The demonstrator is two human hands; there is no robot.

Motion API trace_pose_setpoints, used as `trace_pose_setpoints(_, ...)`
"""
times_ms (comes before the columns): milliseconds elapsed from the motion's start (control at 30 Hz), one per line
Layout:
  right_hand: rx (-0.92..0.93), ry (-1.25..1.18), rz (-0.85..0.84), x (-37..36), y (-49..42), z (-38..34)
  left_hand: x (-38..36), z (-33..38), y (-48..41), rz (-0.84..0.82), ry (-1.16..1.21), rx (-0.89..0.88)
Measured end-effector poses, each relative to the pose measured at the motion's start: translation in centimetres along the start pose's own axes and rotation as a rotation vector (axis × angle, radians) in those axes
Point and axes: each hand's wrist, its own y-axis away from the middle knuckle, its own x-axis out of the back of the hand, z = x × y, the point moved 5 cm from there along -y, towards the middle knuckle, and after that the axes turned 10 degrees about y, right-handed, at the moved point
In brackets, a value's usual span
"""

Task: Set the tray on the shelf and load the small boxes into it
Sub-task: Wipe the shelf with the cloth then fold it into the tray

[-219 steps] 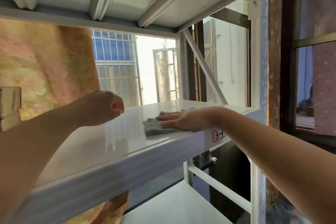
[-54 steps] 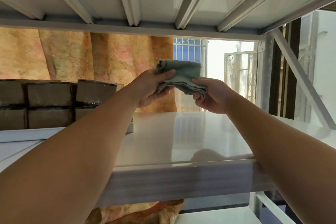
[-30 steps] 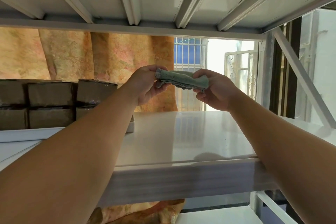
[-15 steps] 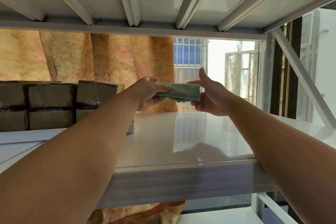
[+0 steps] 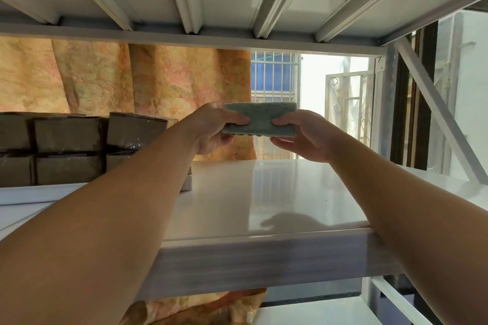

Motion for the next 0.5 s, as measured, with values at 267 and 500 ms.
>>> trace_pose_setpoints(267,0.020,-0.114,-0.035,-0.42,0.37,-0.36,-0.59,0.53,0.39,-0.042,-0.063,-0.128)
trace_pose_setpoints(500,-0.020,0.034,-0.005,-0.14,0.19,0.03,-0.24,0.59,0.65,0.006,-0.184,-0.172)
